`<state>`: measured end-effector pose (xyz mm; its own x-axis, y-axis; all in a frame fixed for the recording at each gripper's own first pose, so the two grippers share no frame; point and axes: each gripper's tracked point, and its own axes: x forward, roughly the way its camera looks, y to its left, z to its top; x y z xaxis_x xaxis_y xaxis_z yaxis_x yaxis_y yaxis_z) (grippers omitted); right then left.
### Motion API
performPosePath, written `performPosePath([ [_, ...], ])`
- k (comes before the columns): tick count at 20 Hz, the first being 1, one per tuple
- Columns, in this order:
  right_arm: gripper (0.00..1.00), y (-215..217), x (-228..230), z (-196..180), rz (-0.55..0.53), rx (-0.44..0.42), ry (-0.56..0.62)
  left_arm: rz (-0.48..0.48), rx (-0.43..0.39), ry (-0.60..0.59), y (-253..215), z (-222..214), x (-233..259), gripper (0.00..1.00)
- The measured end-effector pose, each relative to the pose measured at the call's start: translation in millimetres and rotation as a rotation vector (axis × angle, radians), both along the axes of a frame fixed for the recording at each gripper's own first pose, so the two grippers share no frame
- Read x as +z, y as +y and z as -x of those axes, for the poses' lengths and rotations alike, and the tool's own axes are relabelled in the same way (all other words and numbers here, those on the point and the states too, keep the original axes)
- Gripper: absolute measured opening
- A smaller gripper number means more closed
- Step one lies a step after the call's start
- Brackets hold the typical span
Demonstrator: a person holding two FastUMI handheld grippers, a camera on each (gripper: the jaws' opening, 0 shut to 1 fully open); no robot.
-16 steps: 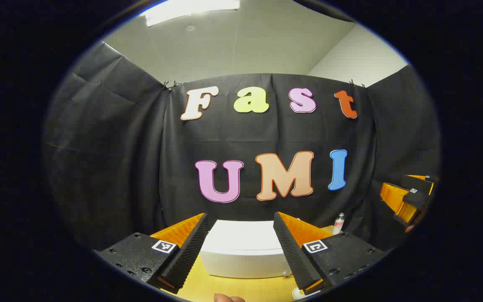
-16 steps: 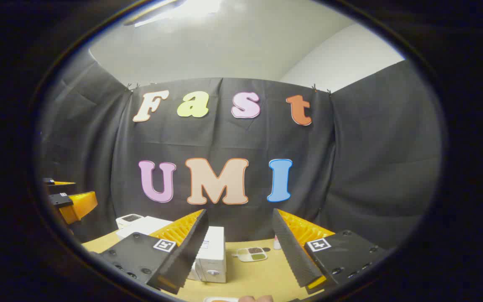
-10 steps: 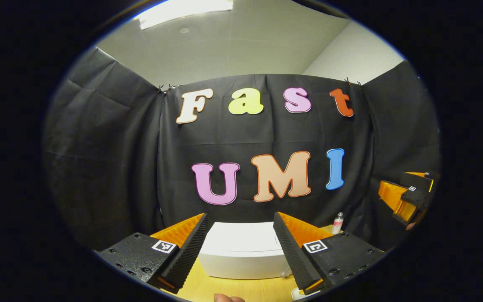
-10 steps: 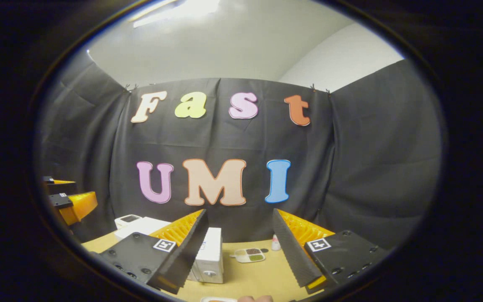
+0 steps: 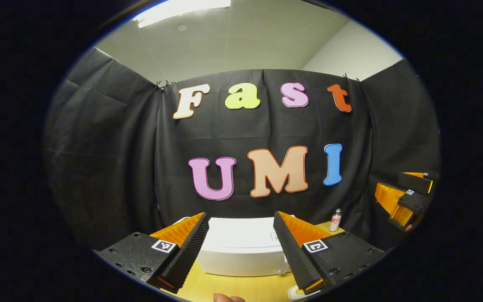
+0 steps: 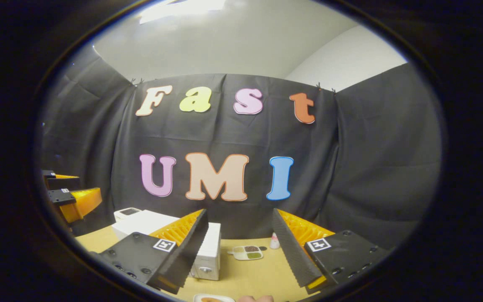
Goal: Open the microwave oven with the left hand, put the food in, and close the microwave oven.
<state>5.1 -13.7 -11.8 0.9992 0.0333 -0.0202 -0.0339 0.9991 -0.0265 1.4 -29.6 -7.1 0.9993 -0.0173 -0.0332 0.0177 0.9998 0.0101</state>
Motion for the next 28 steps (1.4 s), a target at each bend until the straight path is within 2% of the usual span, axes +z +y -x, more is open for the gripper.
performPosePath([
  [4,0.97,-5.7,2.4,0.3,0.002,-0.003,-0.010,-0.009,0.000,0.000,-4.5,-1.5,-2.2,0.95],
  [5,0.97,-7.0,3.1,0.7,0.007,-0.002,-0.012,-0.008,-0.002,-0.002,-6.2,-2.5,-1.9,0.95],
  [6,0.97,-8.4,3.5,1.0,0.011,-0.004,-0.014,-0.008,-0.004,0.000,-7.9,-1.8,-3.8,0.91],
  [7,0.97,-8.5,3.7,0.9,0.013,-0.004,-0.016,-0.006,-0.008,0.001,-10.2,-2.8,-4.6,0.94],
  [11,0.96,-12.1,3.0,1.8,0.011,-0.008,-0.015,-0.007,-0.020,0.024,-19.4,-8.5,-23.7,0.95],
  [12,0.96,-11.6,1.5,2.1,0.008,-0.006,-0.012,-0.020,-0.024,0.029,-21.9,-10.6,-31.0,0.92],
  [13,0.96,-11.9,1.4,2.5,0.008,-0.007,-0.010,-0.038,-0.029,0.036,-26.2,-14.0,-41.6,0.95],
  [15,0.97,-16.9,1.6,4.1,0.016,-0.010,-0.012,-0.055,-0.056,0.041,-40.5,-19.6,-62.7,0.95],
  [18,0.97,-26.9,6.7,12.0,0.033,-0.012,-0.033,-0.007,-0.127,0.075,-72.4,-30.6,-106.4,0.92],
  [19,0.97,-30.2,8.7,14.1,0.034,-0.015,-0.042,-0.002,-0.145,0.079,-81.3,-35.3,-119.9,0.95],
  [25,0.96,-44.2,12.4,22.3,-0.024,-0.010,-0.054,-0.060,-0.249,0.199,-123.2,-53.0,-226.8,1.00],
  [28,0.97,-57.3,17.0,25.7,0.003,-0.033,-0.069,-0.056,-0.283,0.268,-140.2,-63.0,-272.8,0.99],
])
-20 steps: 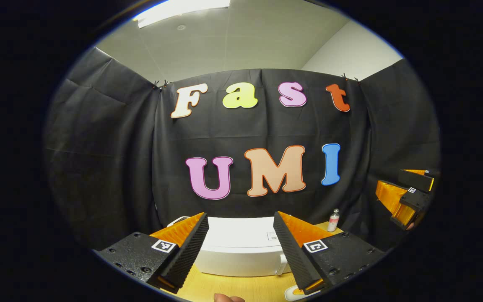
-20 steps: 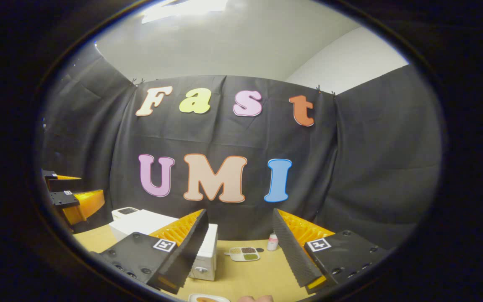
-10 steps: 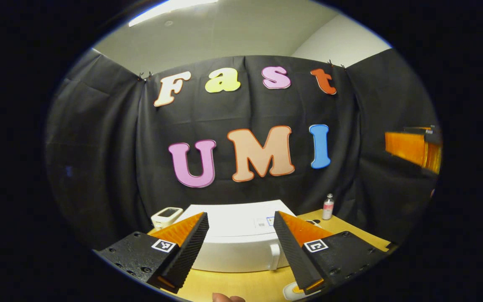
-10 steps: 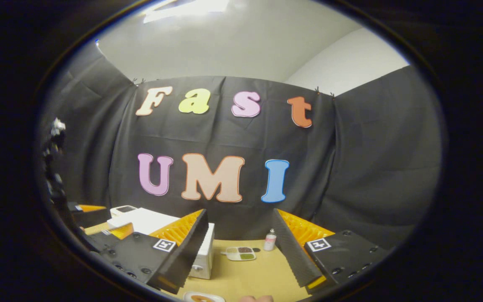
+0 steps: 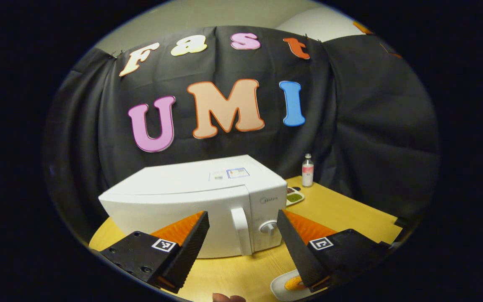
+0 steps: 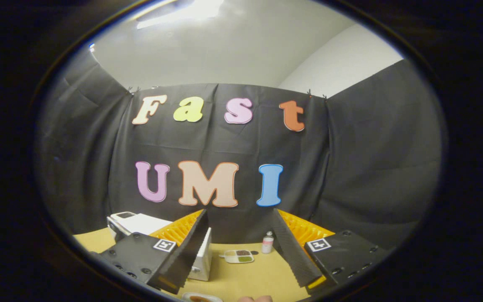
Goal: Open the microwave oven with the left hand, put the food in, and close the microwave oven.
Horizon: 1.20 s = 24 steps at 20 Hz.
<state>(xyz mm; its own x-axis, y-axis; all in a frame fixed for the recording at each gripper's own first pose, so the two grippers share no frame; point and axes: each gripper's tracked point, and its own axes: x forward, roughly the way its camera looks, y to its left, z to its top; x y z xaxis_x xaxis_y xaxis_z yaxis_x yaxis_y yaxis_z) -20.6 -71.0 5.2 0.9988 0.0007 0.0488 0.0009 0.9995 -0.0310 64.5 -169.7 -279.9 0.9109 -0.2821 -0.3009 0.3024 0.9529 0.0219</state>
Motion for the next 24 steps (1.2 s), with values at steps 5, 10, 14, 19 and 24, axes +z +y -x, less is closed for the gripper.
performPosePath([
  [5,0.96,-22.9,12.2,9.1,0.047,-0.055,-0.040,-0.023,0.041,0.126,2.7,-11.9,-57.8,0.98],
  [10,0.96,-36.2,14.1,11.9,0.068,-0.083,-0.045,-0.036,0.046,0.157,-2.4,-32.0,-71.6,0.89],
  [14,0.96,-40.0,14.3,12.3,0.073,-0.091,-0.043,-0.041,0.035,0.168,-8.2,-34.6,-74.0,0.69],
  [19,0.96,-42.1,11.8,13.6,0.079,-0.095,-0.036,-0.024,0.060,0.176,1.6,-39.4,-73.2,0.27],
  [24,0.96,-40.6,8.4,12.2,0.074,-0.083,-0.025,-0.006,0.042,0.195,2.2,-35.6,-73.9,0.21],
])
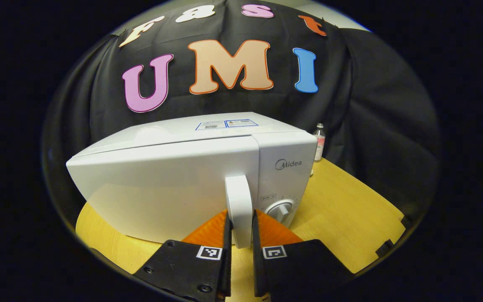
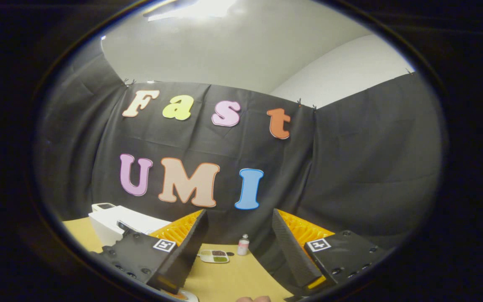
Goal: Open the microwave oven with the left hand, put the food in, and close the microwave oven.
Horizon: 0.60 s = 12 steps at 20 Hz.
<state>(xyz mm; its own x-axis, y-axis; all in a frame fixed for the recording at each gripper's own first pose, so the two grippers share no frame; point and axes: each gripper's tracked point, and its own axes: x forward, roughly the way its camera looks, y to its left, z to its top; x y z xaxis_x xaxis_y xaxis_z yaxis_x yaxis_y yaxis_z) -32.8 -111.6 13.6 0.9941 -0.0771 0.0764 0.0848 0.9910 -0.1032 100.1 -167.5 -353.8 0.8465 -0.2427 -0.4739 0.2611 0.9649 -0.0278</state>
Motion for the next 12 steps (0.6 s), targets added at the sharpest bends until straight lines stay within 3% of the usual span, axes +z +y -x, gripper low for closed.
performPosePath([
  [7,0.96,1.5,-3.5,4.0,-0.001,0.008,0.006,-0.014,-0.037,0.003,-0.7,-0.5,-2.4,0.07],
  [12,0.96,3.4,-3.4,2.9,-0.008,0.021,0.006,0.016,-0.050,0.040,0.7,3.1,-2.7,0.06],
])
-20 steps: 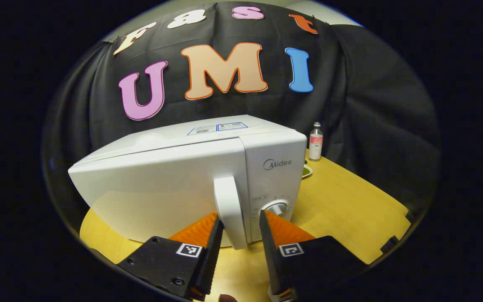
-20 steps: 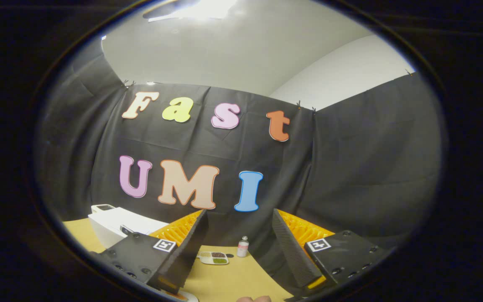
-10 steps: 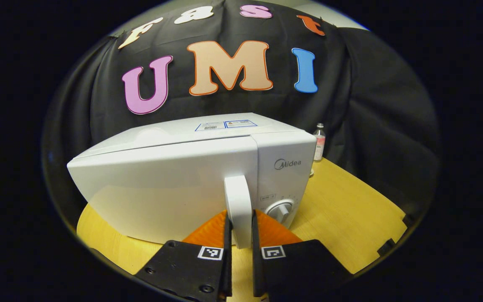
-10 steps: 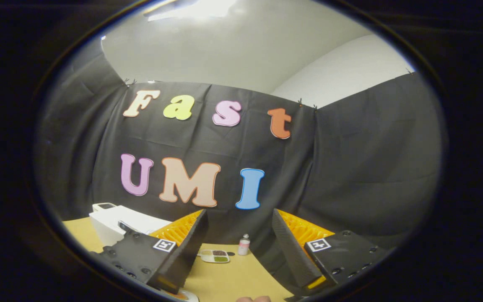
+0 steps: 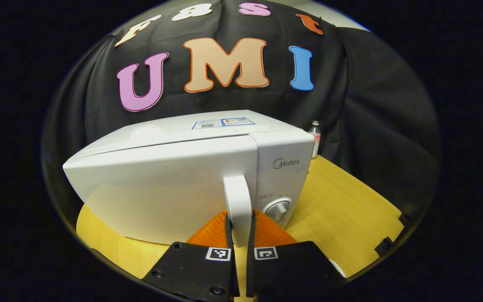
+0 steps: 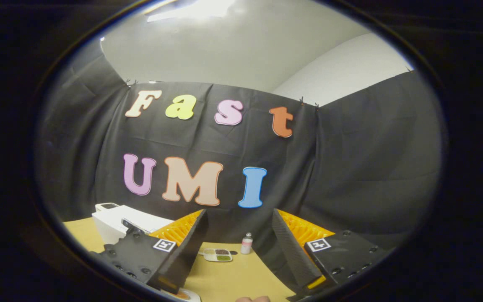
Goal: Open the microwave oven with the left hand, put the food in, and close the microwave oven.
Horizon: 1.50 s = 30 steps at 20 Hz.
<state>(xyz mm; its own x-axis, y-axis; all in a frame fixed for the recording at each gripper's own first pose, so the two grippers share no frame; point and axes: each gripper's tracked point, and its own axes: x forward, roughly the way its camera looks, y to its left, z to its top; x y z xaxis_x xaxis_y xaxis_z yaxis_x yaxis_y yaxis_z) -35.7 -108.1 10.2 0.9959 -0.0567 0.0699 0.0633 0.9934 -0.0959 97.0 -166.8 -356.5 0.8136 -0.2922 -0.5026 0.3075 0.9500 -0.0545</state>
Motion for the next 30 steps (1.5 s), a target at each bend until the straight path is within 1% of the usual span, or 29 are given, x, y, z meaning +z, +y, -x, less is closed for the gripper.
performPosePath([
  [2,0.96,2.0,-1.6,-0.3,0.000,0.008,0.002,0.009,-0.006,-0.003,-1.6,-1.1,1.4,0.06],
  [3,0.96,3.2,-3.1,-1.0,0.000,0.013,0.006,0.011,0.000,0.004,-0.9,0.7,1.1,0.03],
  [4,0.97,3.7,-4.6,-2.4,0.000,0.016,0.009,0.012,0.009,0.016,0.9,11.7,-1.0,0.02],
  [6,0.96,5.1,-5.8,-4.7,-0.007,0.021,0.009,0.011,-0.016,-0.049,4.0,27.1,8.2,0.02],
  [7,0.96,8.6,-7.8,-6.6,-0.019,0.029,0.015,0.002,-0.026,-0.040,7.4,38.1,7.4,0.01],
  [10,0.97,23.1,-20.7,-13.1,-0.045,0.072,0.045,0.042,-0.022,-0.015,15.6,59.3,6.8,0.02],
  [15,0.96,47.6,-35.7,-13.7,-0.052,0.134,0.081,0.062,-0.029,-0.030,35.1,96.7,13.6,0.01],
  [18,0.97,59.3,-42.6,-12.3,-0.053,0.162,0.101,0.091,-0.039,-0.018,51.3,123.1,15.2,0.02],
  [21,0.97,69.5,-48.0,-10.1,-0.056,0.183,0.117,0.082,-0.047,-0.018,72.4,147.6,18.3,0.02],
  [25,0.97,89.1,-50.8,-6.9,-0.067,0.214,0.129,0.069,-0.005,-0.013,109.0,177.7,20.2,0.03],
  [28,0.97,107.7,-56.8,-3.3,-0.063,0.244,0.138,0.045,0.055,-0.012,144.5,198.7,21.3,0.02],
  [30,0.97,124.2,-63.7,-1.1,-0.073,0.274,0.155,0.037,0.116,-0.009,171.1,210.4,21.9,0.02],
])
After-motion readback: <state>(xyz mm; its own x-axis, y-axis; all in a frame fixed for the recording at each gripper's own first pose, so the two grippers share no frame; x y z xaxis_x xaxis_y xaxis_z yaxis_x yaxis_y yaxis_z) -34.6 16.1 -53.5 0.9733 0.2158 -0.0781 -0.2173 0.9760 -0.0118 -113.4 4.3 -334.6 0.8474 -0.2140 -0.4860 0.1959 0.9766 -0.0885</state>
